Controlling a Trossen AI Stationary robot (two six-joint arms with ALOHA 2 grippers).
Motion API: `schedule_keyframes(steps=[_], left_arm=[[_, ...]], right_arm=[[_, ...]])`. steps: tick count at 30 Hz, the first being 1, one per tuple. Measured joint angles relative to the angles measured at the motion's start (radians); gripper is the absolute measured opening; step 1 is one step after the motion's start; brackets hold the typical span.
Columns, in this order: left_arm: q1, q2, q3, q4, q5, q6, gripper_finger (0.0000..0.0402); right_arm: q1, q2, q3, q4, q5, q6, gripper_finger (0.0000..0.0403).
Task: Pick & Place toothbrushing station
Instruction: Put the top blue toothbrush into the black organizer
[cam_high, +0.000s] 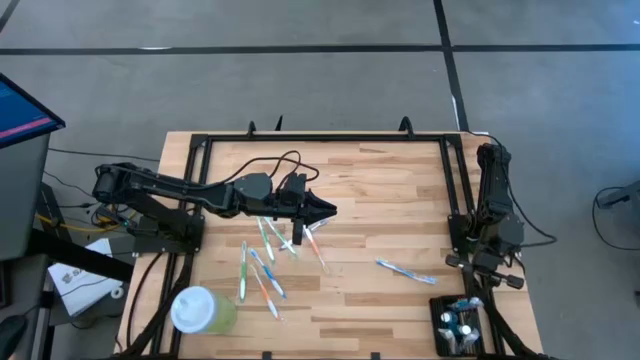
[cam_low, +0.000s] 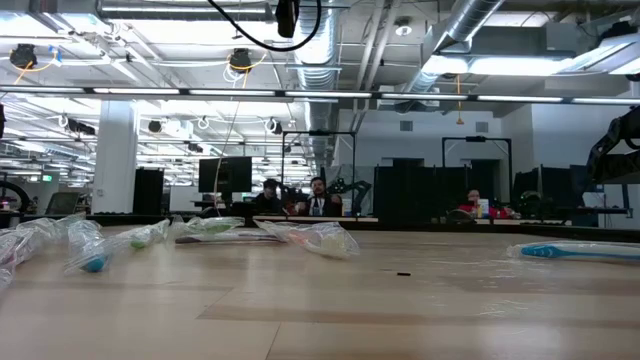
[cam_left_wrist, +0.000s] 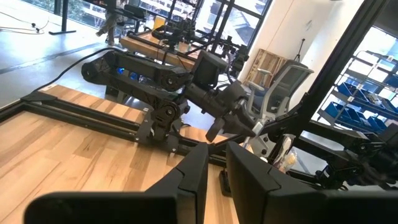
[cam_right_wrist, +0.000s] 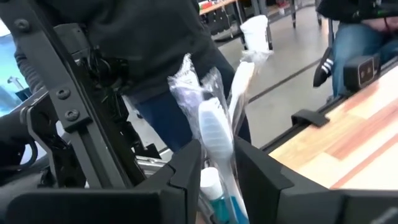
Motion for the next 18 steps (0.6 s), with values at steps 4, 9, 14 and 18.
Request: schedule_keyframes(steps=[4,9,14,18], left_arm=[[0.000,0.000,0.000,0.000,0.000,0.000,0.0053],[0.000,0.000,0.000,0.000,0.000,0.000,0.0053],[0.000,0.000,0.000,0.000,0.000,0.000,0.0053],[0.000,0.000,0.000,0.000,0.000,0.000,0.0053]], right_arm=[[0.000,0.003,0.002,-0.015,0.000,0.023,0.0109],[0.000,0.011,0.002,-0.017,-0.001,0.027,0.0141],[0.000,0.011,0.002,-0.019,-0.009,0.036,0.0168],[0.000,0.011,0.002,-0.019,-0.016,0.045,0.0181]])
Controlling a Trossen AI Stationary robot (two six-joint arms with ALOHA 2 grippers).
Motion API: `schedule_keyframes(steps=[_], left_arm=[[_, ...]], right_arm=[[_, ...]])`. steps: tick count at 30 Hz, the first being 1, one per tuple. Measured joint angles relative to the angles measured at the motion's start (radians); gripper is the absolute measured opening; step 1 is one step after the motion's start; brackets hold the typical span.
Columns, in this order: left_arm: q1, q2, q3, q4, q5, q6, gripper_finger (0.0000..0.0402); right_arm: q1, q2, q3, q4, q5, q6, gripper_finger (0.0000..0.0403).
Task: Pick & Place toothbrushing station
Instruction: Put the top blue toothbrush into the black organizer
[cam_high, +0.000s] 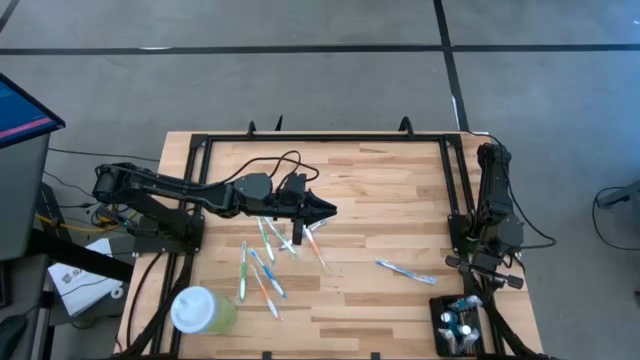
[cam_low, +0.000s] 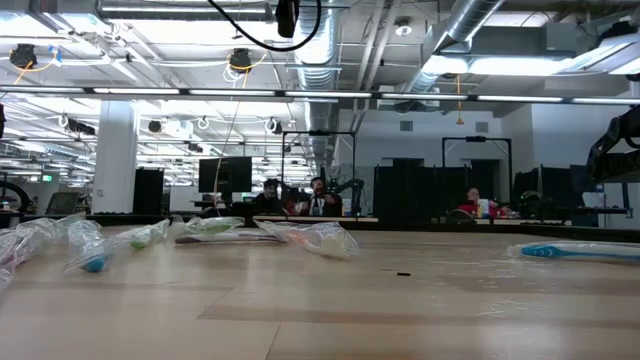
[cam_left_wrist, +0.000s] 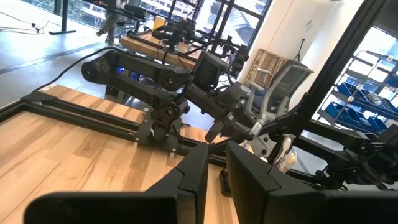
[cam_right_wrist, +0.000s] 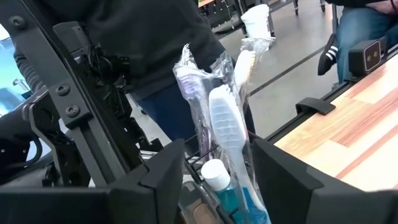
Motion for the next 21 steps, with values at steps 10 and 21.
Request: schedule_keyframes(steps=[10,21], left_arm=[[0.000,0.000,0.000,0.000,0.000,0.000,0.0053],[0.000,0.000,0.000,0.000,0.000,0.000,0.0053]], right_arm=[[0.000,-0.001,0.000,0.000,-0.002,0.007,0.0184],[-0.008,-0.001,0.008,-0.025,0.008,0.019,0.0172]])
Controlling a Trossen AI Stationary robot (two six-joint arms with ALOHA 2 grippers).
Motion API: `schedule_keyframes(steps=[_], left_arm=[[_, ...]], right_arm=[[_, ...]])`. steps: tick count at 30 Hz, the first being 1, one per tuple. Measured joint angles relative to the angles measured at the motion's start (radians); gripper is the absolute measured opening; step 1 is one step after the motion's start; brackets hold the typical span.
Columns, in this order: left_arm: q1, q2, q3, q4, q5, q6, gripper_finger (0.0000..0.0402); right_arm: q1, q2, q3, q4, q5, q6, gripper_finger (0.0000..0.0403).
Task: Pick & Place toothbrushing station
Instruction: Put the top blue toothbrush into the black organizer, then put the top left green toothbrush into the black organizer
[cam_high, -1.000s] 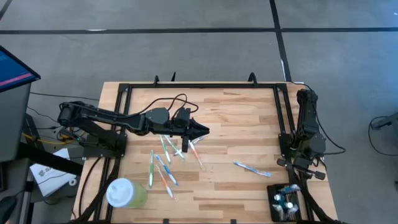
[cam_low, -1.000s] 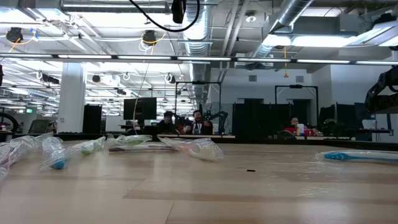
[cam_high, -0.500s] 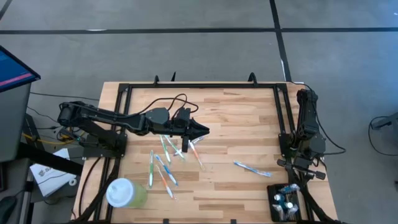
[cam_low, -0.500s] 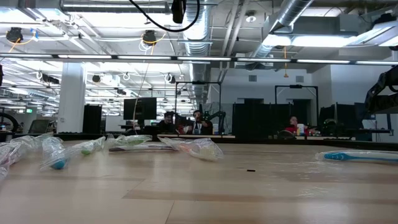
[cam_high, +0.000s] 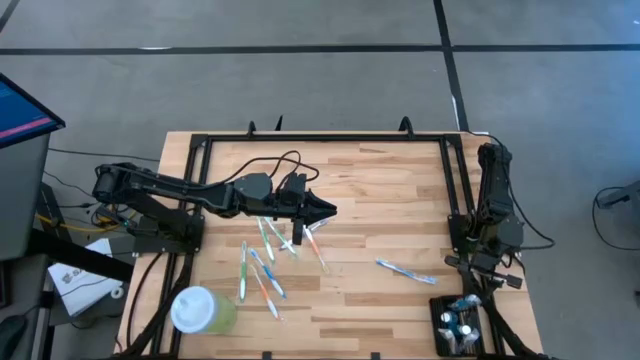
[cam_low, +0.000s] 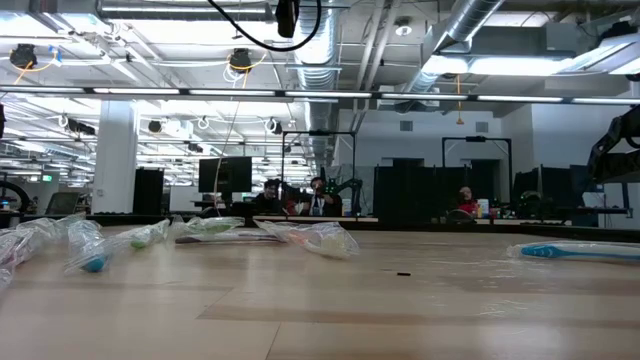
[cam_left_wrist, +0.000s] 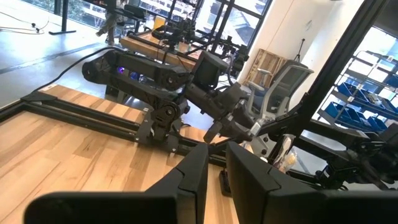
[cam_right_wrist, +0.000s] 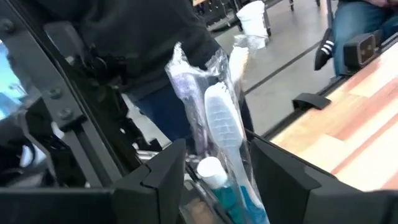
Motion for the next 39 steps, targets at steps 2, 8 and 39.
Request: schedule_keyframes(steps=[2,8,39], left_arm=[[0.000,0.000,0.000,0.000,0.000,0.000,0.0053],[0.000,0.000,0.000,0.000,0.000,0.000,0.0053],[0.000,0.000,0.000,0.000,0.000,0.000,0.0053]], right_arm=[[0.000,0.000,0.014,-0.040,0.019,-0.004,0.0172],[0.000,0.000,0.027,-0.107,0.056,0.042,0.0175],[0.008,-0.001,0.056,-0.120,0.189,0.174,0.0186]])
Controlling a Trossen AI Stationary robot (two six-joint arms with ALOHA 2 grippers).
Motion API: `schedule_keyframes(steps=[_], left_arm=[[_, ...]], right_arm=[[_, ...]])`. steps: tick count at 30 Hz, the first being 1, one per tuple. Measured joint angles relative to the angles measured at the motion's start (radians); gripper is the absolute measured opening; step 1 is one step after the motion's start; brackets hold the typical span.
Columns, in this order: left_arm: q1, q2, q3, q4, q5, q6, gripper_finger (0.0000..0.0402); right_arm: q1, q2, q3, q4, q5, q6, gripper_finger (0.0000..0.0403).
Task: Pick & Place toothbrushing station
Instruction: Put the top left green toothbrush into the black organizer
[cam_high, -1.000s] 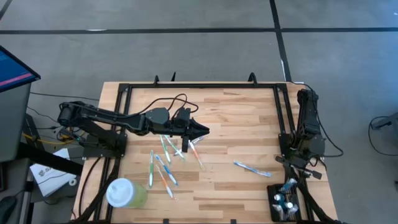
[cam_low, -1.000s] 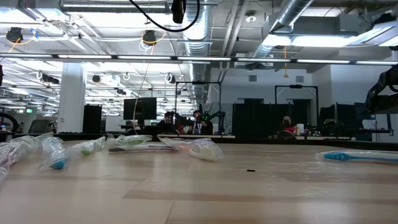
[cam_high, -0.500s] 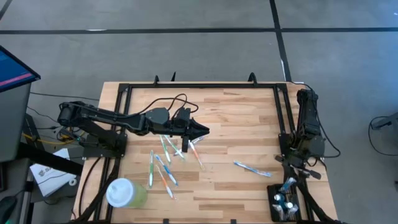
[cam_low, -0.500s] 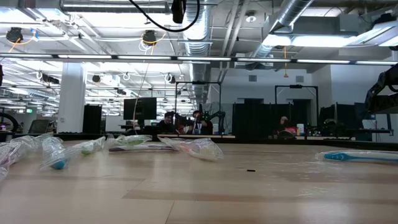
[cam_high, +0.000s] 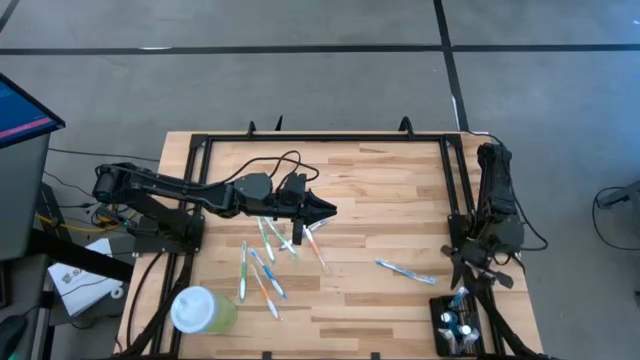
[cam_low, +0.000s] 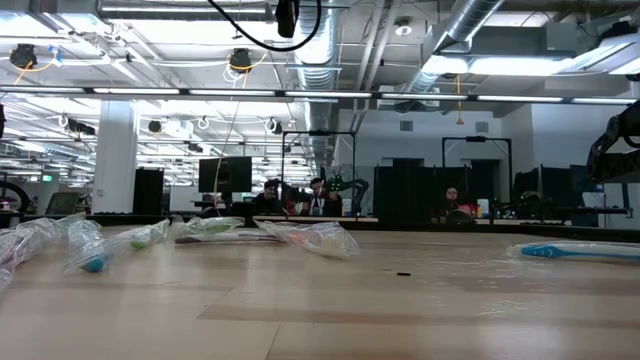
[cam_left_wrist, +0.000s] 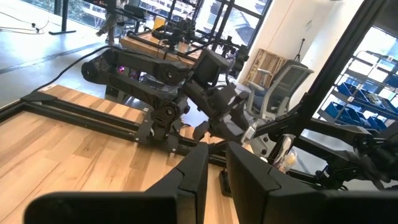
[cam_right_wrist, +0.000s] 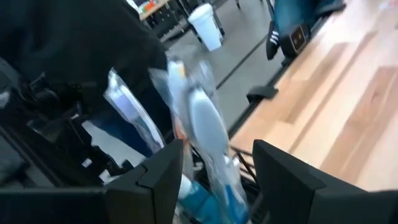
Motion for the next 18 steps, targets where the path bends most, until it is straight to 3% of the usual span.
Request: schedule_keyframes(steps=[8,18], left_arm=[[0.000,0.000,0.000,0.000,0.000,0.000,0.0053],[-0.004,0.000,0.000,0.000,0.000,0.000,0.0053]], right_arm=[[0.000,0.000,0.098,-0.126,0.001,-0.030,0.0183],[0.000,0.000,0.193,-0.138,-0.024,-0.089,0.0183]])
